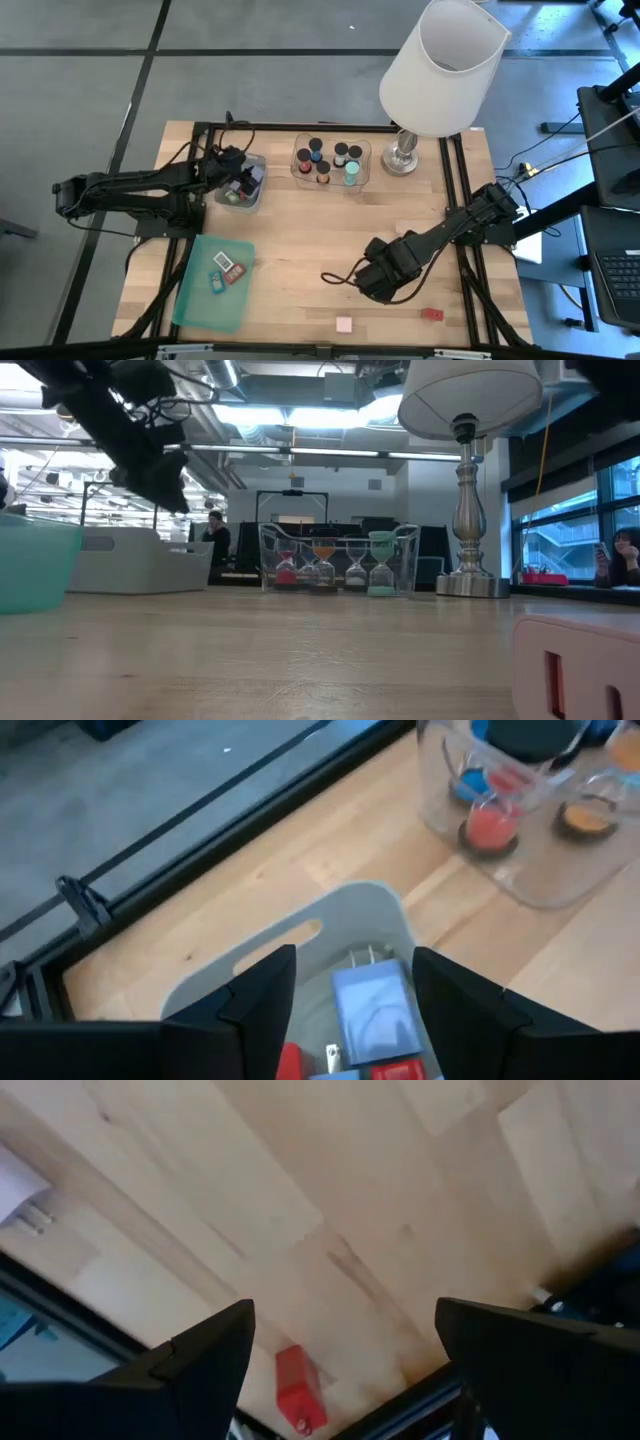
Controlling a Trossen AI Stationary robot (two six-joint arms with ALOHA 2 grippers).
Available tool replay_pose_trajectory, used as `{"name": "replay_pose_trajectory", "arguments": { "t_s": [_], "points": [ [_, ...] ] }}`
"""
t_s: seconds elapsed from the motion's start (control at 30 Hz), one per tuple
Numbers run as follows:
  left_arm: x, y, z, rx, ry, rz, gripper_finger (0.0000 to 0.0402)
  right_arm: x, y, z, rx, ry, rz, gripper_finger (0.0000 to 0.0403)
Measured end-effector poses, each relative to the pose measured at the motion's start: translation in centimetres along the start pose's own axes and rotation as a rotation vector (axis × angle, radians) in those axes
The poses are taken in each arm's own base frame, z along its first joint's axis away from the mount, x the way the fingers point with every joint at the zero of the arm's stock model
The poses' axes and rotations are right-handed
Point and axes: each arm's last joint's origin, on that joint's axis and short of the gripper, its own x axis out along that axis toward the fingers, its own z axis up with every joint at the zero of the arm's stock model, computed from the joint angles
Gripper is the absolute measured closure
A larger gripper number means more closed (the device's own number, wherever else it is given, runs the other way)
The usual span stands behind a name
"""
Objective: Pick & Place Office items
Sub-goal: Put the red charger adapter into the gray bin
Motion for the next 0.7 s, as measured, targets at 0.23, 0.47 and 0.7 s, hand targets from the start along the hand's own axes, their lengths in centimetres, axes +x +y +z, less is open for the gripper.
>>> {"name": "replay_pose_trajectory", "arguments": {
  "t_s": [0.23,0.47,0.7],
  "points": [
    [-1.1,-0.4,1.6,-0.003,0.018,-0.155,0.0198,0.3,1.2,-2.0,0.011,0.034,0.043,0.0085],
    [-1.3,-0.6,1.8,0.003,0.029,-0.222,0.02,3.5,2.9,-4.1,0.011,0.134,0.123,0.0085],
    [-1.4,-0.9,1.7,0.018,0.027,-0.239,0.02,8.1,2.0,-5.3,-0.048,0.308,0.046,0.0085]
  ]
}}
